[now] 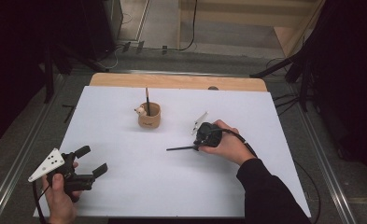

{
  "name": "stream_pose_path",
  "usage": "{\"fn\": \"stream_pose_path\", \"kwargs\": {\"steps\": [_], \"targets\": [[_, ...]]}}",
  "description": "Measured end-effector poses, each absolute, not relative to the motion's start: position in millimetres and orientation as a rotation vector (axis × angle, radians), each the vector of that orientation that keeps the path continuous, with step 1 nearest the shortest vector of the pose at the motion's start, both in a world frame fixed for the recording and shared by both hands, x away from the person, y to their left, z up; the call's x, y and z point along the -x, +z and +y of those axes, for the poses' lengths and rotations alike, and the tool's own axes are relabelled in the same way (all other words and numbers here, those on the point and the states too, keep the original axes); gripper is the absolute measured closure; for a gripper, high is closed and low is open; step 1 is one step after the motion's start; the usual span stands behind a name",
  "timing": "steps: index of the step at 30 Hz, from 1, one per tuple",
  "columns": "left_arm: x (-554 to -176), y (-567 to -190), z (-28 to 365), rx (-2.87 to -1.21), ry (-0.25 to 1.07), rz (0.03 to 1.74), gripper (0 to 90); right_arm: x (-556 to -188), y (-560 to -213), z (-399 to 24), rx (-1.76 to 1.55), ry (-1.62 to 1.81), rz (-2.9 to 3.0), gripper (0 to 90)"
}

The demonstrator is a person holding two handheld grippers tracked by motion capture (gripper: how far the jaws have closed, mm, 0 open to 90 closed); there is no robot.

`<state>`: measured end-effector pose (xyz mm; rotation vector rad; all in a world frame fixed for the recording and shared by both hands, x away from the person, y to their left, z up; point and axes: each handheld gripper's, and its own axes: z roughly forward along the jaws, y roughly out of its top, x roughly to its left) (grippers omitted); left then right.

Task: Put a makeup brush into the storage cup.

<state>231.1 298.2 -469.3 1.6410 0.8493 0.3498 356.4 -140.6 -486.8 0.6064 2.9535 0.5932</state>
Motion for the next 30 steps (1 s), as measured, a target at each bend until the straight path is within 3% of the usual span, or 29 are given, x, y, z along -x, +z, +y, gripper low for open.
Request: {"fn": "stream_pose_path", "kwargs": {"steps": [12, 30], "targets": [[-233.2, -470.2, 293.9, -1.65, 0.338, 0.843, 0.0, -353.3, -486.1, -136.3, -0.652, 0.551, 2.939, 85.1], [-256.3, -471.4, 254.5, -1.695, 0.302, 0.803, 0.0, -324.7, -474.3, -153.3, -0.77, 0.862, 2.73, 85.5]]}}
